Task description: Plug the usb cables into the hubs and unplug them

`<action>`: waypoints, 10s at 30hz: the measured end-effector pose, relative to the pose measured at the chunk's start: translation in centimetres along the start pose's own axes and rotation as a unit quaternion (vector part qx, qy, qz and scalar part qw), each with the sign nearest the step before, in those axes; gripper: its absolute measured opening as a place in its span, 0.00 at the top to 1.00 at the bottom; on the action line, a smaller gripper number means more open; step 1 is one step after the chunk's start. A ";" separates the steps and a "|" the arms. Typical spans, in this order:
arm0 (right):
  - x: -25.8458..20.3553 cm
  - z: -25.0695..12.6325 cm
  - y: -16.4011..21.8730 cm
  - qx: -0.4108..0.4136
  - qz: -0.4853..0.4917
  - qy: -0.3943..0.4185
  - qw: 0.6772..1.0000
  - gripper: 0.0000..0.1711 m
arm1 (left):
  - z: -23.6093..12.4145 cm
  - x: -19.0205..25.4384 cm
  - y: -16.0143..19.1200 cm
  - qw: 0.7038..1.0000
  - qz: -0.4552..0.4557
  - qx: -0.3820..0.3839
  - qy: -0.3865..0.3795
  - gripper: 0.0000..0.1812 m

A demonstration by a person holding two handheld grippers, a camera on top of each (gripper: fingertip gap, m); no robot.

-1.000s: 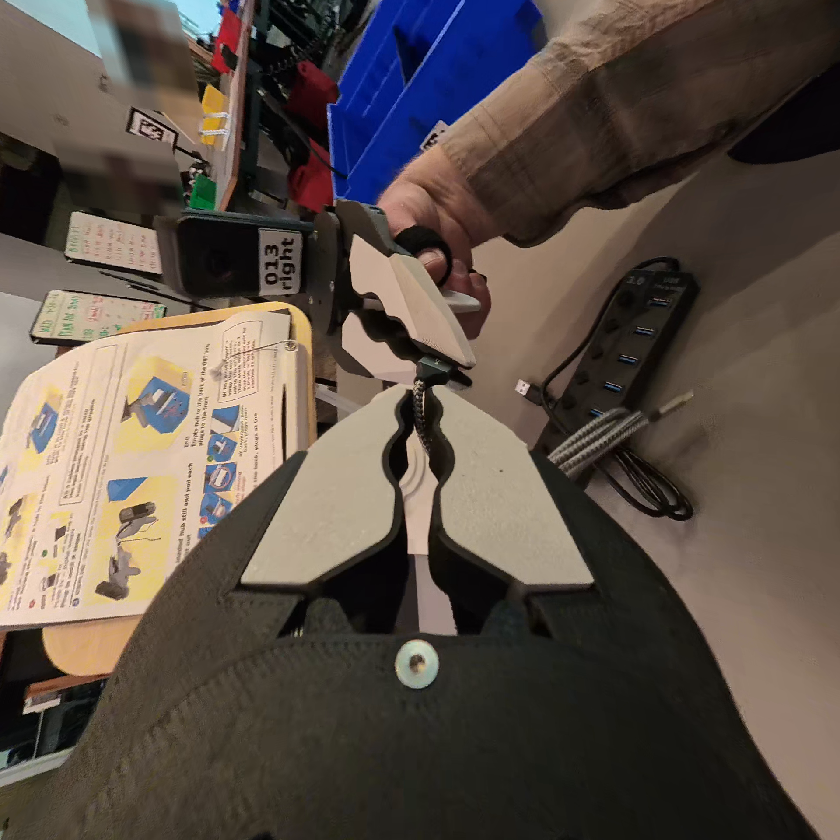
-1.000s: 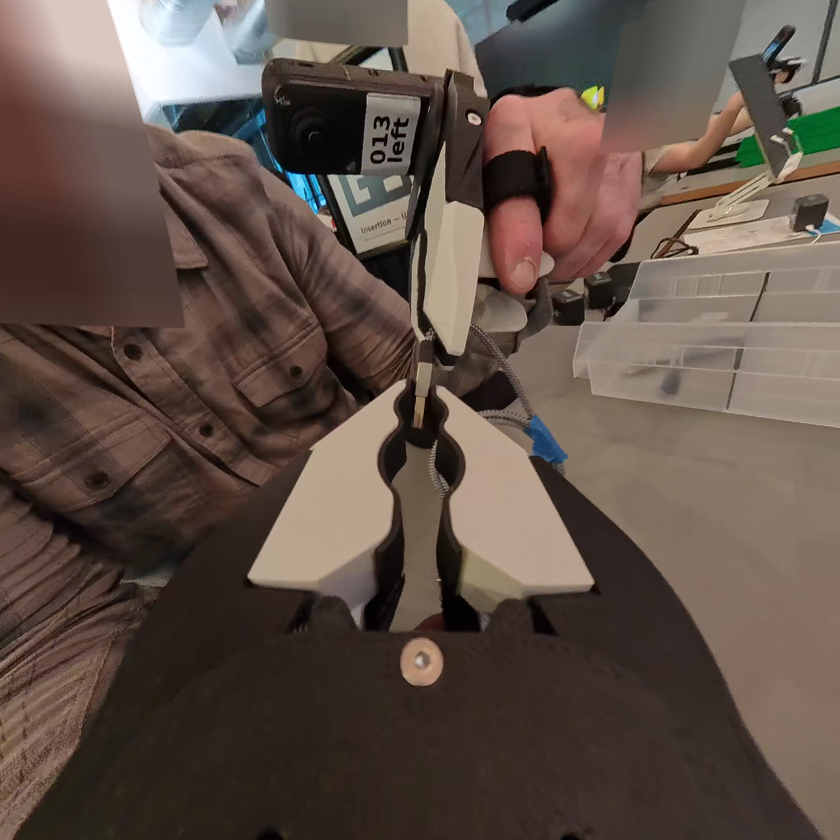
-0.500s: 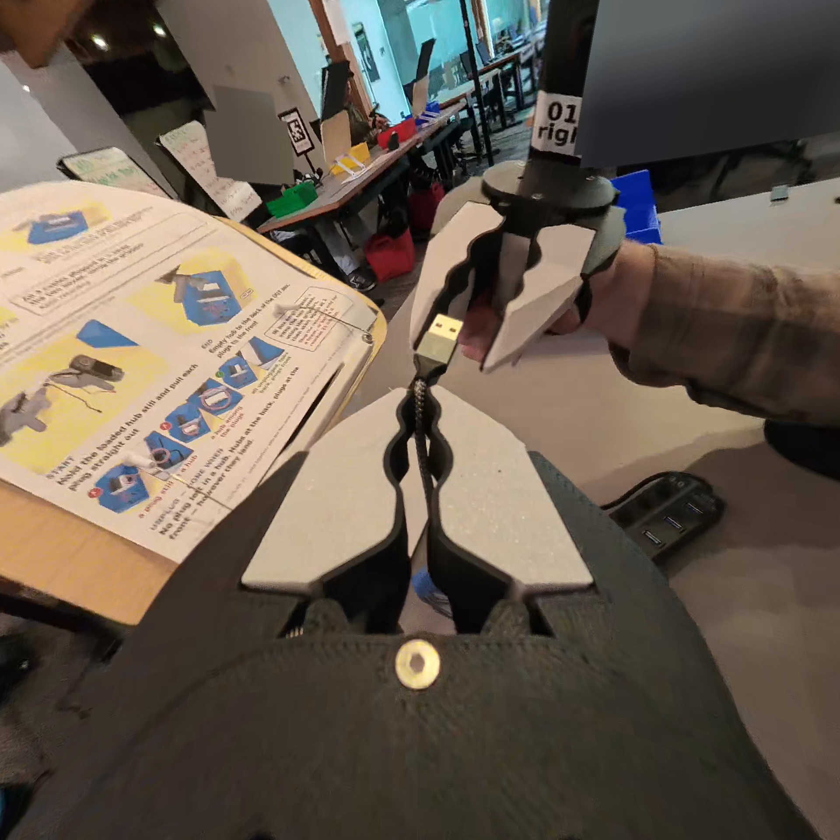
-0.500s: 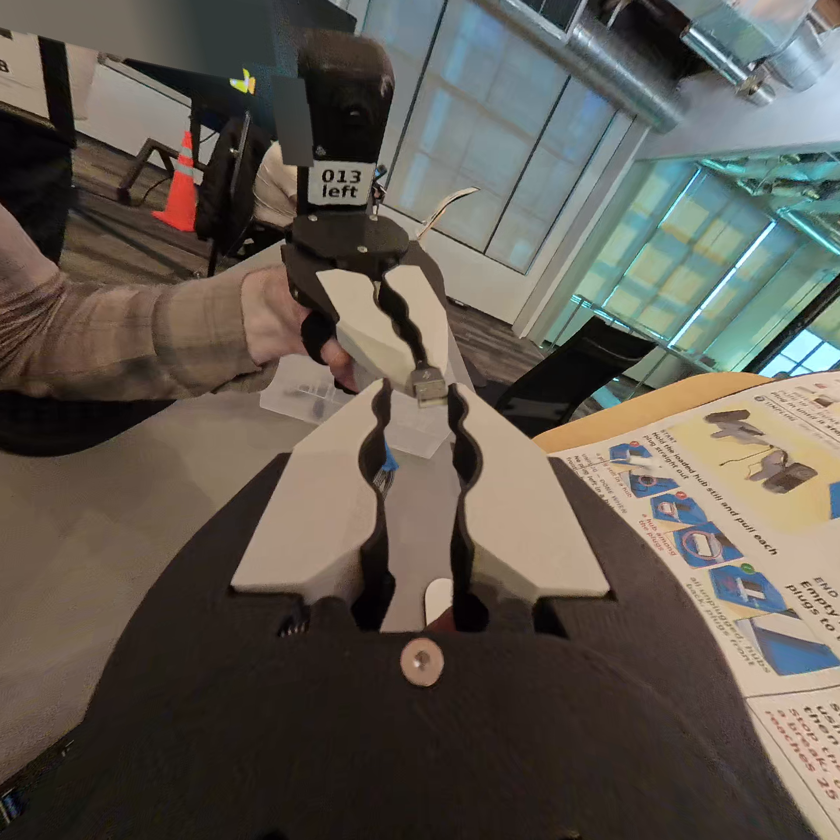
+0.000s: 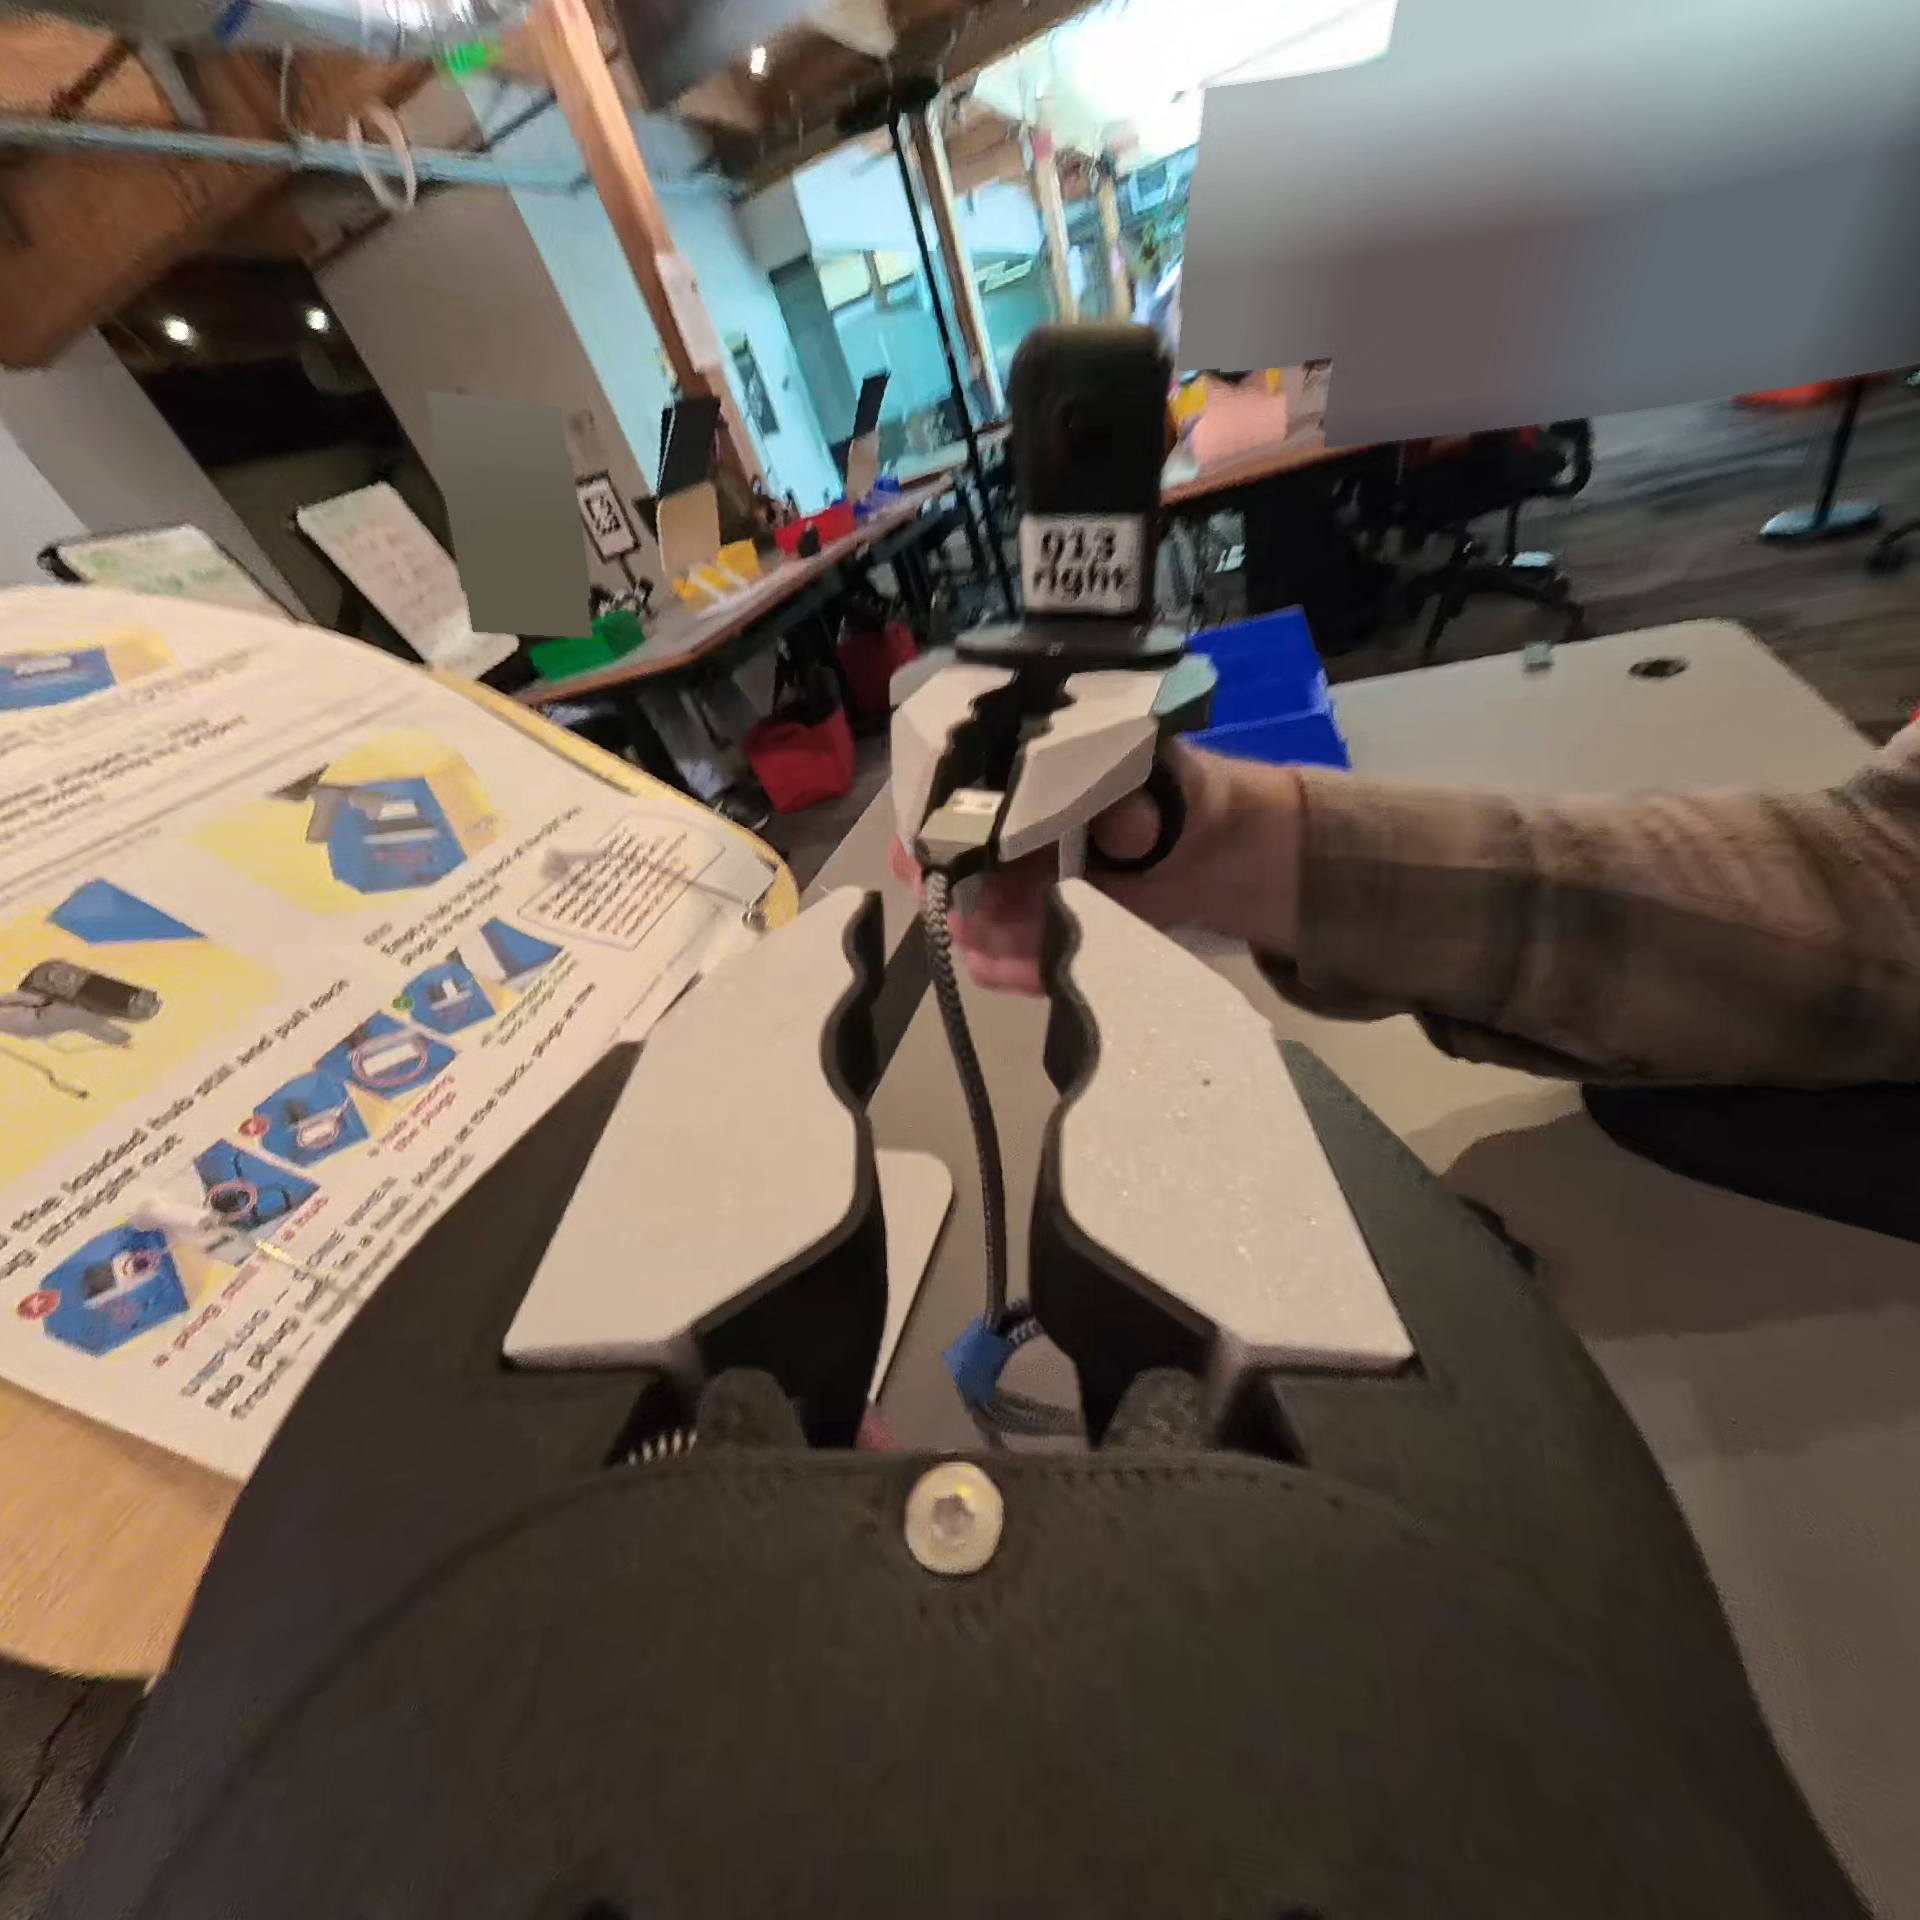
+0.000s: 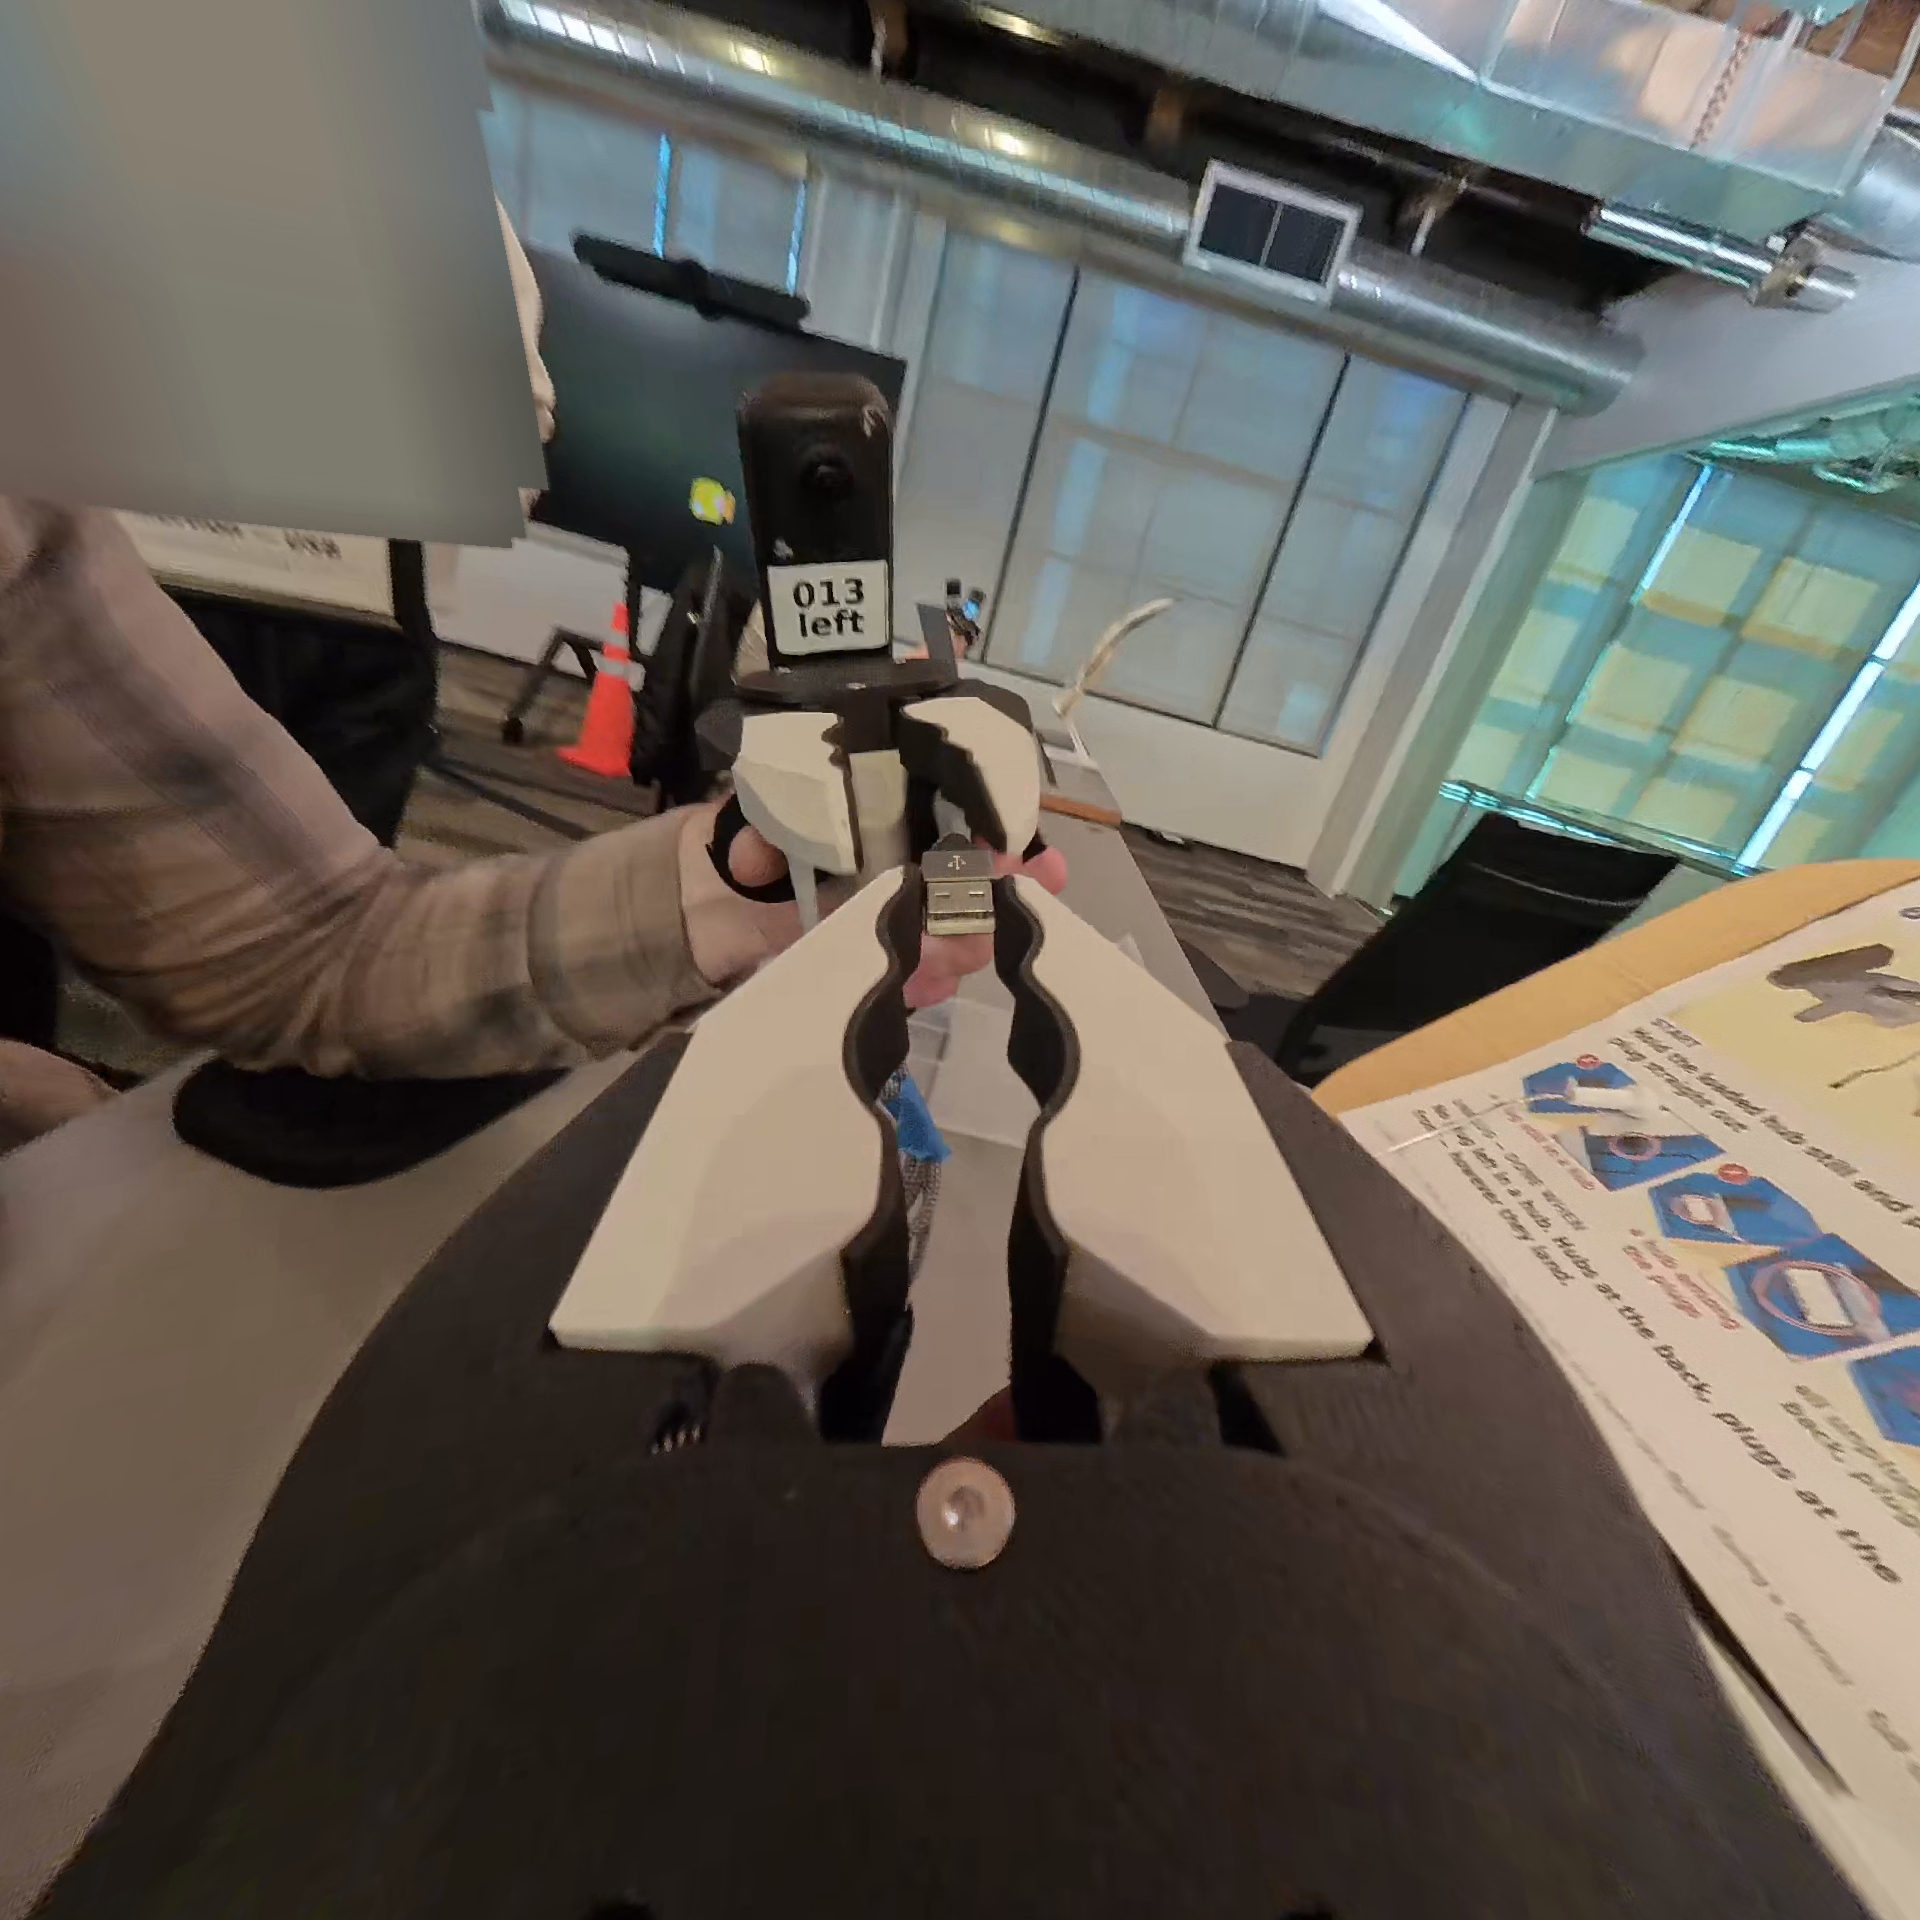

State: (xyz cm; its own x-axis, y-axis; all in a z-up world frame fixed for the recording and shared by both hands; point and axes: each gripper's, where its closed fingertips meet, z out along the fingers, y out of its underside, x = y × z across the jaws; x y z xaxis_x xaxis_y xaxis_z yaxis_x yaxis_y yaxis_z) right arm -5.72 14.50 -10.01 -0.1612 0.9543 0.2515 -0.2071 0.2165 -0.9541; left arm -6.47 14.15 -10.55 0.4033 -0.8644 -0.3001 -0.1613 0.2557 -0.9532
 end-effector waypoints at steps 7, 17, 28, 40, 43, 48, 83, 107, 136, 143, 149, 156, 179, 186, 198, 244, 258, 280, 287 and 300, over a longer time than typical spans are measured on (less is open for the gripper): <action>-0.4 0.0 -0.8 0.098 0.067 -0.048 0.992 0.93 | 0.6 0.1 -1.2 0.998 -0.002 0.055 -0.013 0.85; -0.8 0.3 -0.7 0.103 0.077 -0.062 0.990 0.93 | 1.2 0.7 -1.1 0.998 -0.017 0.057 0.003 0.90; -2.2 0.0 -1.2 0.097 0.073 -0.100 0.988 0.93 | 1.1 2.0 -1.8 0.994 -0.045 0.082 0.054 0.93; -1.2 -0.9 -1.9 0.085 0.049 -0.056 0.994 0.93 | 1.0 1.4 -2.1 0.995 -0.040 0.086 0.030 0.93; -1.5 -0.6 -1.6 0.071 0.049 -0.062 0.994 0.91 | 1.1 1.7 -1.9 0.995 -0.037 0.083 0.036 0.93; -1.9 -0.5 -1.5 0.062 0.052 -0.079 0.994 0.94 | 1.3 1.9 -1.9 0.995 -0.034 0.081 0.040 0.93; -1.8 -0.6 -3.1 0.123 0.042 -0.072 0.989 0.94 | 1.3 2.0 -2.6 0.996 -0.011 0.082 0.022 0.92; -1.2 -1.2 -3.2 0.153 0.048 -0.062 0.985 0.94 | 2.0 1.4 -2.5 0.993 -0.022 0.118 -0.006 0.93; -1.5 -2.1 -4.0 0.206 0.067 -0.090 0.972 0.94 | 2.8 1.9 -3.7 0.981 -0.020 0.185 -0.047 0.93; -1.6 -2.3 -4.1 0.211 0.067 -0.092 0.971 0.94 | 2.9 2.1 -3.8 0.983 -0.006 0.175 -0.051 0.93; -1.7 -2.4 -4.4 0.219 0.065 -0.094 0.969 0.94 | 3.0 2.2 -4.1 0.979 -0.009 0.193 -0.059 0.93; -1.9 -2.5 -4.8 0.234 0.070 -0.102 0.964 0.94 | 3.0 2.4 -4.5 0.972 -0.009 0.221 -0.076 0.93; -2.0 -2.5 -5.3 0.272 0.092 -0.119 0.950 0.95 | 3.0 2.5 -5.1 0.963 -0.011 0.250 -0.101 0.93; -2.1 -2.5 -5.5 0.275 0.094 -0.122 0.949 0.95 | 2.9 2.6 -5.3 0.962 0.015 0.243 -0.119 0.92; -0.7 -2.6 -4.8 0.249 0.095 -0.084 0.960 0.87 | 3.0 2.2 -4.5 0.981 0.021 0.177 -0.081 0.93; -16.3 -12.4 21.3 -0.506 0.203 0.281 0.789 0.72 | -3.4 -2.7 -4.3 0.986 -0.007 0.151 -0.068 0.93; -15.3 -11.7 22.1 -0.492 0.205 0.252 0.808 0.72 | -2.6 -2.3 -3.9 0.988 -0.010 0.145 -0.057 0.93; -12.7 -12.0 16.4 -0.447 0.142 0.217 0.856 0.72 | -1.1 -1.6 -2.4 0.991 -0.020 0.127 -0.036 0.93; -14.0 -13.0 18.7 -0.432 0.135 0.198 0.869 0.73 | -0.3 -1.3 -1.6 0.993 -0.024 0.115 -0.029 0.93; -14.4 -13.1 22.0 -0.462 0.148 0.157 0.860 0.72 | 0.5 -1.0 -1.0 0.994 -0.024 0.106 -0.023 0.93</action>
State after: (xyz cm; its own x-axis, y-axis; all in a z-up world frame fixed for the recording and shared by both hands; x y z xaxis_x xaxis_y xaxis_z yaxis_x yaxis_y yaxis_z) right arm 4.66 8.26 -36.75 0.2234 0.9730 0.0584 0.6773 -0.1119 -0.7272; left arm -6.22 14.94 -9.28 0.4477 -0.8585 -0.2499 0.0510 0.3036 -0.9514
